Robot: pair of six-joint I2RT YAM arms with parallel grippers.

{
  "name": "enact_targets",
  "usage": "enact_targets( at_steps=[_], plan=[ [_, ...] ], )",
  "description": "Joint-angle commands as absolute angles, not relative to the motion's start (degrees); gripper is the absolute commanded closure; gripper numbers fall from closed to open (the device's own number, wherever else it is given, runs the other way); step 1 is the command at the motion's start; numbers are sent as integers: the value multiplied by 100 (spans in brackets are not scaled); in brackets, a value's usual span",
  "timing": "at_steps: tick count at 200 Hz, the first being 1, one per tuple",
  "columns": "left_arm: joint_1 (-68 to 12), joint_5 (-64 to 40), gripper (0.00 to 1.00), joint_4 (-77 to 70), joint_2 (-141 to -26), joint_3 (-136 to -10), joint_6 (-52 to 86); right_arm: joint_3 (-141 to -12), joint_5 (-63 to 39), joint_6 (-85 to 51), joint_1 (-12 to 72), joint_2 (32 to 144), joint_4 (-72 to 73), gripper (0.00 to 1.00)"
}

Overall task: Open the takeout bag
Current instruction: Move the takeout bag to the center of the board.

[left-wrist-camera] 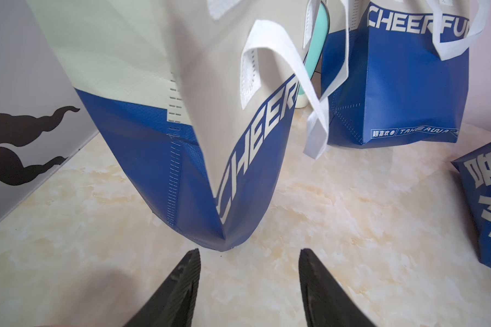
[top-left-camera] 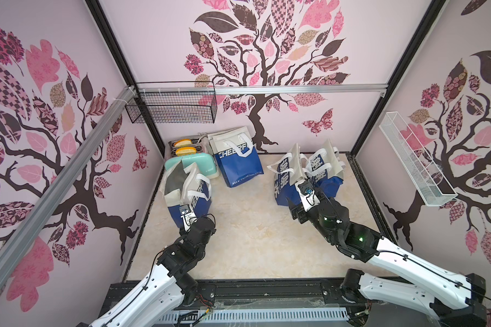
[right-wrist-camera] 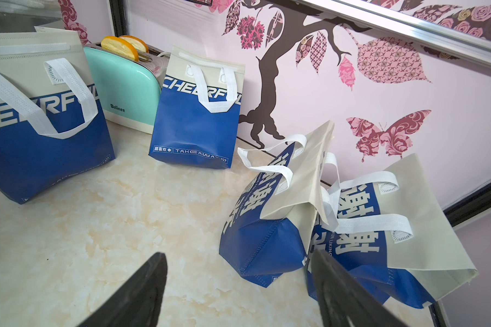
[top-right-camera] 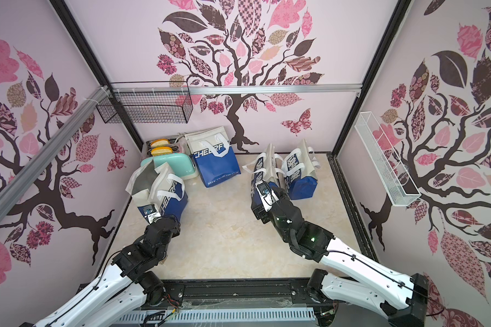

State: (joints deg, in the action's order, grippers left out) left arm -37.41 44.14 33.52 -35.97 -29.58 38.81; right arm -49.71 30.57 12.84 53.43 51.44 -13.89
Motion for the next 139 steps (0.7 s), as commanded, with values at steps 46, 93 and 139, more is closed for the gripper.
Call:
enact_targets(
  at_steps=[46,93,139],
  plan=[
    [-3753,3889,27,3582,-3551,-3163,3896,-5034,2978,1248,5340,5107,-1450,17],
    [-3758,2684,27,4013,-3460,-3473,3604,-5054,2962,1239,5349,5076,-1468,17],
    [-3753,1677,26,3952,-3282,-4148,3114,-5045,2936,1213,5344,5013,-1468,17]
  ],
)
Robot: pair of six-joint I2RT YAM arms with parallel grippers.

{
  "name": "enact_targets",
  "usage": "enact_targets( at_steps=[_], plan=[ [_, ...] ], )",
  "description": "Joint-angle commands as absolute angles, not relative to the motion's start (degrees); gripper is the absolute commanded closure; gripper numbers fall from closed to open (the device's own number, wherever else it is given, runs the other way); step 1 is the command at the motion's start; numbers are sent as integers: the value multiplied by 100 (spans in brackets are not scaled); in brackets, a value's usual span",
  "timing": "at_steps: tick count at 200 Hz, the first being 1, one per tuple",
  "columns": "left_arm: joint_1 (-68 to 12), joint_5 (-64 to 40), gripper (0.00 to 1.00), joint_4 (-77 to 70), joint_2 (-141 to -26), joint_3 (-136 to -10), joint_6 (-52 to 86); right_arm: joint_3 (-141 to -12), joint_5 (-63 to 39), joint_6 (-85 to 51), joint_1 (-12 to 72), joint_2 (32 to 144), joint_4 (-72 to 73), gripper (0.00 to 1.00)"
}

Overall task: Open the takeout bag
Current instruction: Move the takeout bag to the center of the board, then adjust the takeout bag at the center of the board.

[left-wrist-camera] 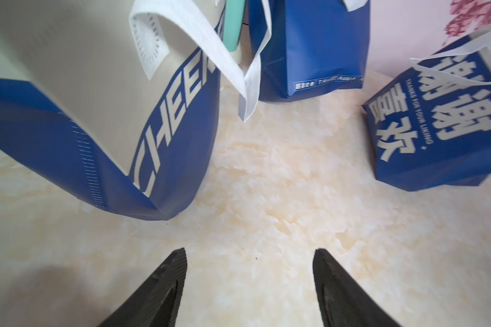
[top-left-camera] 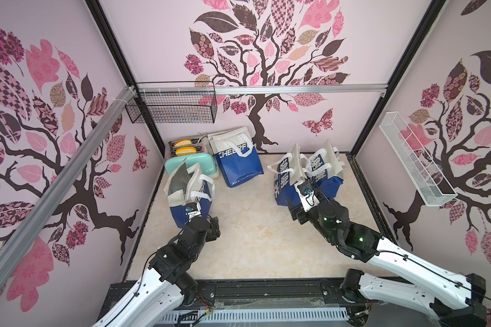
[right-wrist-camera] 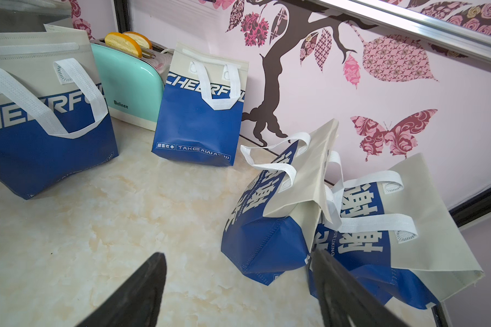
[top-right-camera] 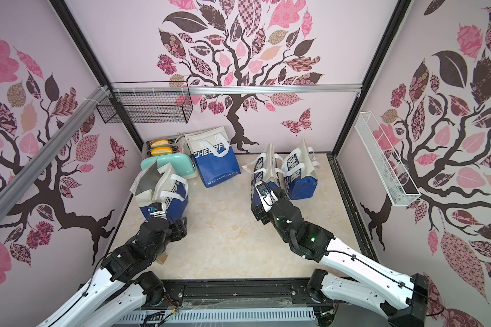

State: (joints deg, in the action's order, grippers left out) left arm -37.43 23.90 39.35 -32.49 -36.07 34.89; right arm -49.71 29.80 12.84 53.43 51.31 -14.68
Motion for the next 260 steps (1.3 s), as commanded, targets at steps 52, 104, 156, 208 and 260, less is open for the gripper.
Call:
enact_targets(
  at_steps=[52,104,156,208,260],
  plan=[
    [-3744,1622,25,3587,-5410,-6222,2430,-5054,2979,1210,5344,4927,-1427,16],
    [-2599,953,23,2782,-7971,-8175,2277,-5010,3093,1136,5343,4565,-1503,16],
    [-1656,283,26,2638,-9807,-9413,2109,-4835,3191,1119,5343,4187,-1560,16],
    [-1365,505,26,2696,-10792,-10277,1782,-4790,3085,1058,5346,4156,-1576,16],
    [-1304,1097,24,2565,-11149,-10517,1671,-4792,2971,993,5340,4181,-1613,16]
  ],
)
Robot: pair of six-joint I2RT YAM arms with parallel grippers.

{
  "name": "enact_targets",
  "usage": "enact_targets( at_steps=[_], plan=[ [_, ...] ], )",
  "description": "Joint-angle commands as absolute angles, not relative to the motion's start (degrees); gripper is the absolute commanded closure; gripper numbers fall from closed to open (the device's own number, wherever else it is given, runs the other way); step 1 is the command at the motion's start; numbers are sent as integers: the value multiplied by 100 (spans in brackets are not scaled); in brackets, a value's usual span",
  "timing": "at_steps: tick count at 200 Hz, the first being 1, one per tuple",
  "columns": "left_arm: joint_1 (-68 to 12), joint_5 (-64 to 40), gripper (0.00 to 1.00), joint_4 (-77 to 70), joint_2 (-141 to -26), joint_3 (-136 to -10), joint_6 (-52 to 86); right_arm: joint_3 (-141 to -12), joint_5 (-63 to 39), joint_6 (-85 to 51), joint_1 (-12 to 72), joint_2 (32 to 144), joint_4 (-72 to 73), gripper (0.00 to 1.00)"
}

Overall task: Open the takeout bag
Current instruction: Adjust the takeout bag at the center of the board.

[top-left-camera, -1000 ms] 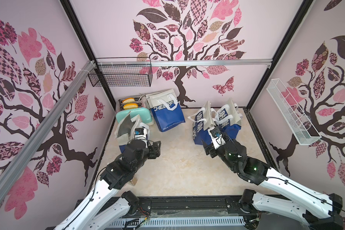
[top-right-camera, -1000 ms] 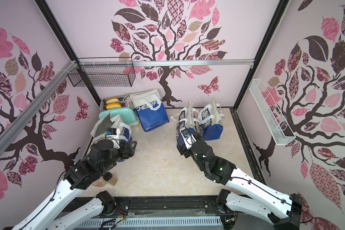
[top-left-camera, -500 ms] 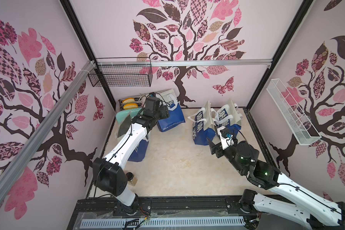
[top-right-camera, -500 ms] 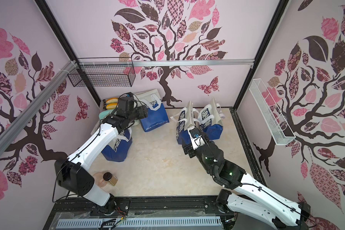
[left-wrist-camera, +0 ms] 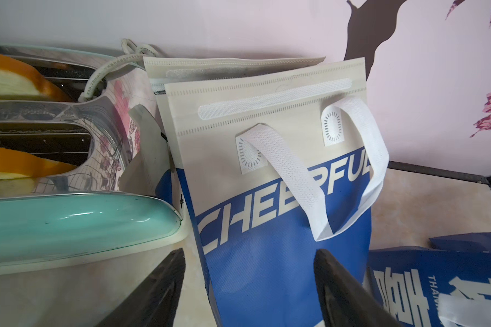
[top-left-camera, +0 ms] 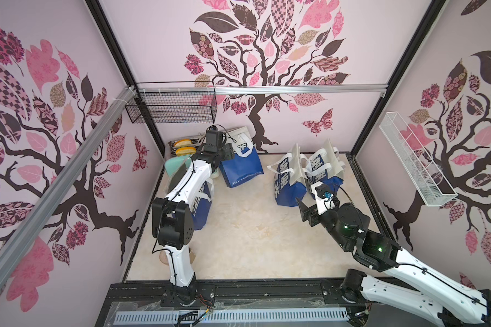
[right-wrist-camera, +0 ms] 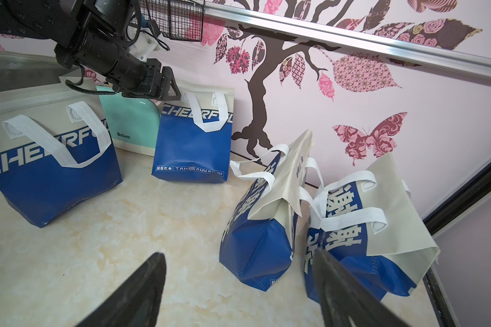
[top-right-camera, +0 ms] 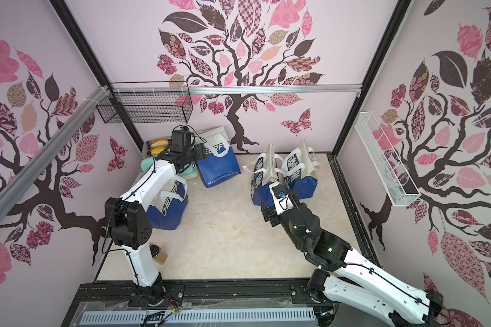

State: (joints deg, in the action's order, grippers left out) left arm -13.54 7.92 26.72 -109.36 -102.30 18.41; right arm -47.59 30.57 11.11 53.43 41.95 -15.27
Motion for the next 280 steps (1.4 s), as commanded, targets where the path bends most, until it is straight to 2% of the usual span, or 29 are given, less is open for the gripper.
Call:
enact_targets(
  at_steps=[1,68,107,141,167,182,213,256,280],
  plan=[
    [-1302,1098,25,2565,-11155,-10528,1666,-4791,2971,993,5342,4182,-1611,16],
    [-1135,1129,27,3004,-11911,-11527,1762,-4807,2918,978,5344,4236,-1648,17],
    [-978,995,32,2935,-12083,-11610,1885,-4818,2902,976,5348,4244,-1683,17],
    [-941,975,41,2833,-12136,-11550,1989,-4824,2889,992,5345,4260,-1664,17],
    [-940,886,54,2720,-12182,-11501,2097,-4841,2892,988,5344,4271,-1685,17],
    [-934,776,59,2572,-12174,-11424,2153,-4847,2892,990,5345,4246,-1701,17],
    [-940,679,62,2350,-12146,-11294,2222,-4836,2885,979,5344,4223,-1698,17],
    [-940,641,75,2284,-12172,-11312,2230,-4835,2900,976,5344,4219,-1705,17],
    [-940,630,77,2244,-12195,-11312,2262,-4827,2899,963,5345,4200,-1710,17]
  ],
)
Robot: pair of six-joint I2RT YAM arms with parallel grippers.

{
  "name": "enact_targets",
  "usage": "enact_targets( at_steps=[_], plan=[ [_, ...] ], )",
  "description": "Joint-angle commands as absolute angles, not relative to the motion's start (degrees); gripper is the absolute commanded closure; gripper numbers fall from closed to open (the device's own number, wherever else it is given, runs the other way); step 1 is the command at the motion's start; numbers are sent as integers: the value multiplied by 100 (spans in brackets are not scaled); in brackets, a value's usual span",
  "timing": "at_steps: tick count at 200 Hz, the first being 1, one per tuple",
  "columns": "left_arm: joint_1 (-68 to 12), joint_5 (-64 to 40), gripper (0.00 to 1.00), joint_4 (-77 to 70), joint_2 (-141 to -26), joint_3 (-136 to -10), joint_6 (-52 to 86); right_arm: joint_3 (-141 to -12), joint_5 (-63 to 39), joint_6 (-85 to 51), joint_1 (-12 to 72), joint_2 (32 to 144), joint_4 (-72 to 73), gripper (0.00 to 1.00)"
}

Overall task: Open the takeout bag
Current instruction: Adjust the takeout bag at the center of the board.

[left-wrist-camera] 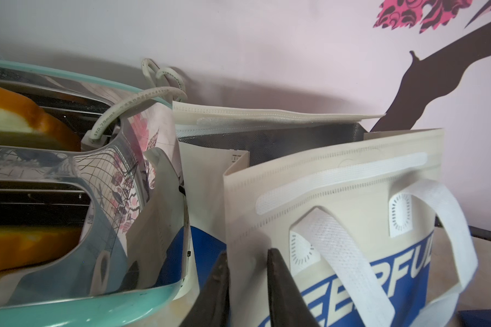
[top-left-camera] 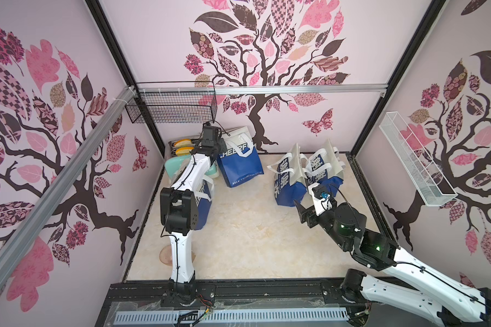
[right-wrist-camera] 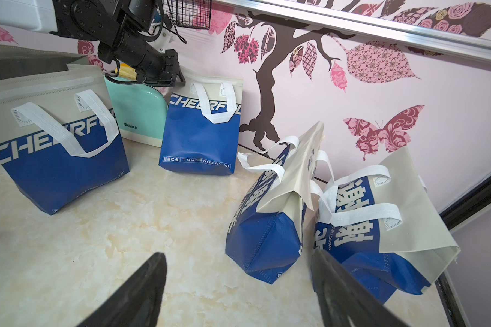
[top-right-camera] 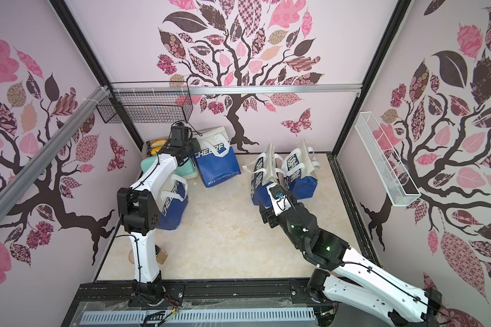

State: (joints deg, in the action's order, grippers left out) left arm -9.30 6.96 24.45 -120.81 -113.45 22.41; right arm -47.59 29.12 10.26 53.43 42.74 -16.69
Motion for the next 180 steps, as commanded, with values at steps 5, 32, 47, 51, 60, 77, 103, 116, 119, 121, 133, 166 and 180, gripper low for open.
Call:
enact_targets(
  at_steps=[5,32,47,51,60,77,103,116,119,121,133,166,180],
  plan=[
    [-940,622,77,2226,-12199,-11312,2272,-4826,2900,960,5344,4192,-1712,17],
    [-938,579,83,2147,-12202,-11266,2302,-4821,2912,958,5345,4157,-1714,17],
    [-939,517,91,1997,-12158,-11167,2329,-4824,2908,942,5344,4157,-1709,17],
    [-934,484,92,1935,-12136,-11162,2329,-4819,2905,941,5345,4151,-1718,17],
    [-940,372,95,1771,-12080,-10927,2355,-4808,2905,946,5344,4157,-1714,17],
    [-944,198,100,1400,-11944,-10664,2353,-4799,2902,932,5344,4157,-1706,17],
    [-987,132,100,1000,-11745,-10355,2228,-4799,2883,923,5349,4156,-1719,17],
    [-1051,172,100,770,-11607,-10161,2039,-4790,2873,901,5344,4147,-1715,17],
    [-1080,191,100,726,-11567,-10098,1994,-4786,2874,897,5344,4141,-1714,17],
    [-1089,215,100,676,-11538,-10065,1960,-4789,2863,897,5344,4140,-1714,17],
    [-1212,365,100,313,-11345,-9756,1718,-4775,2857,888,5345,4142,-1707,18],
    [-1645,1092,100,-351,-10937,-9217,986,-4773,2839,866,5345,4135,-1719,18],
    [-1717,1327,100,-394,-10853,-9191,892,-4773,2830,847,5351,4122,-1732,18]
  ],
)
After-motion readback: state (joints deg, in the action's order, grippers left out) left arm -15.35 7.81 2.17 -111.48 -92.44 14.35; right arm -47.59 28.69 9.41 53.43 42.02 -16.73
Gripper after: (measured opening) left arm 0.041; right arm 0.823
